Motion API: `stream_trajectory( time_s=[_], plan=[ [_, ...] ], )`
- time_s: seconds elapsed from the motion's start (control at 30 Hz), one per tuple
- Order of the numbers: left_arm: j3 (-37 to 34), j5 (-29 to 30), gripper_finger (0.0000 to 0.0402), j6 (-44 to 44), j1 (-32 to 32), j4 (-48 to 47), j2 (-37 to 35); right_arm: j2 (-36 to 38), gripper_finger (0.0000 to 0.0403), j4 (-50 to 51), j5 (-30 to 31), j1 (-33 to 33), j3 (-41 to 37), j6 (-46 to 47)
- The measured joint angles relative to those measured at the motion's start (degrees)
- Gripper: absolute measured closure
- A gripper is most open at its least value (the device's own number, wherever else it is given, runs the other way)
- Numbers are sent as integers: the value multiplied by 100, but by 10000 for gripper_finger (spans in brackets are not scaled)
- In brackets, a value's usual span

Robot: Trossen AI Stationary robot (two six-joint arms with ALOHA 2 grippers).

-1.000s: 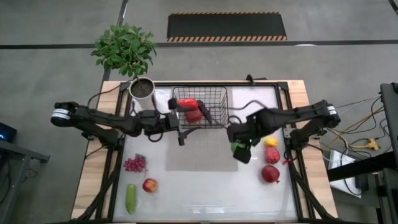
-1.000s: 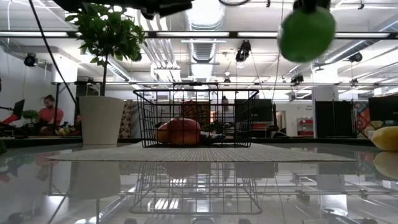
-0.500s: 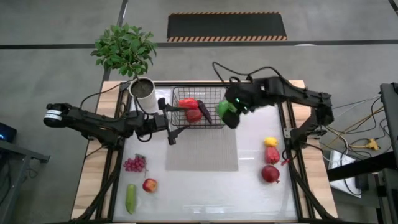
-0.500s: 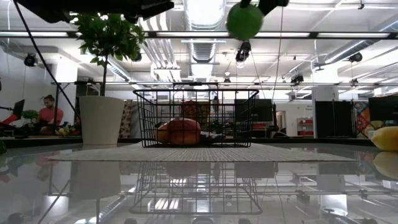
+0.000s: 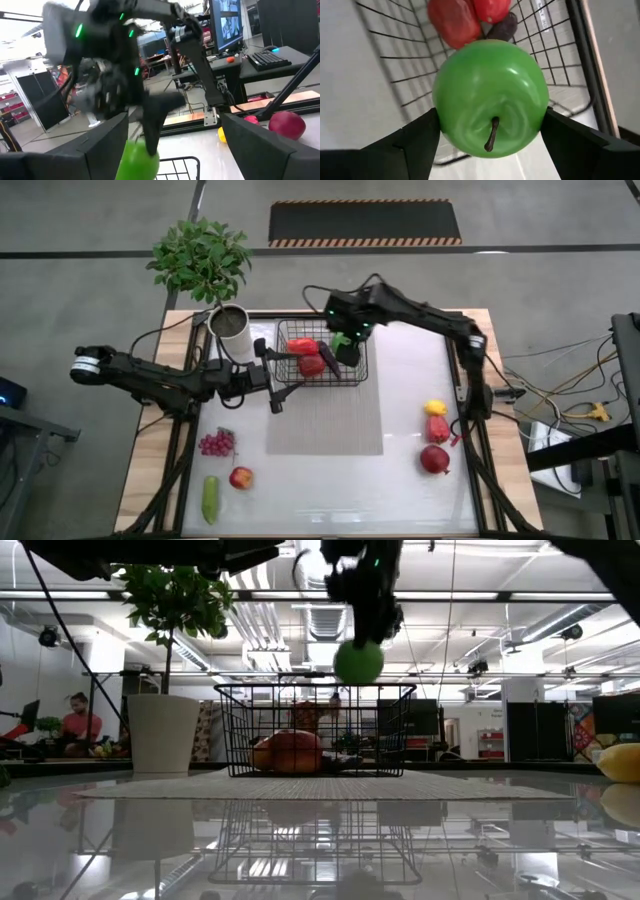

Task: Build produce basket
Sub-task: Put the green apple into the wire basket

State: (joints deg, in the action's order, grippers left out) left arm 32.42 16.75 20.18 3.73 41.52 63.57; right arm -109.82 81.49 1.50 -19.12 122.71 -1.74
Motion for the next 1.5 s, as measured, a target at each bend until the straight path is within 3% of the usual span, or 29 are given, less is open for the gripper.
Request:
stream_trajectory(
  time_s=[0.27,0.57,1.07,1.5],
  plan=[
    [-10,0,97,-2,0,-50,0,-933,103,-224,37,-247,184,-361],
    [-35,0,97,0,0,-50,0,-1505,103,-235,1187,-299,179,-187],
    [-44,2,97,-2,1,-48,0,-1776,101,-396,1189,-301,179,-264],
    [-48,2,97,0,2,-47,0,-1876,54,-389,1190,-304,173,-128]
  ],
)
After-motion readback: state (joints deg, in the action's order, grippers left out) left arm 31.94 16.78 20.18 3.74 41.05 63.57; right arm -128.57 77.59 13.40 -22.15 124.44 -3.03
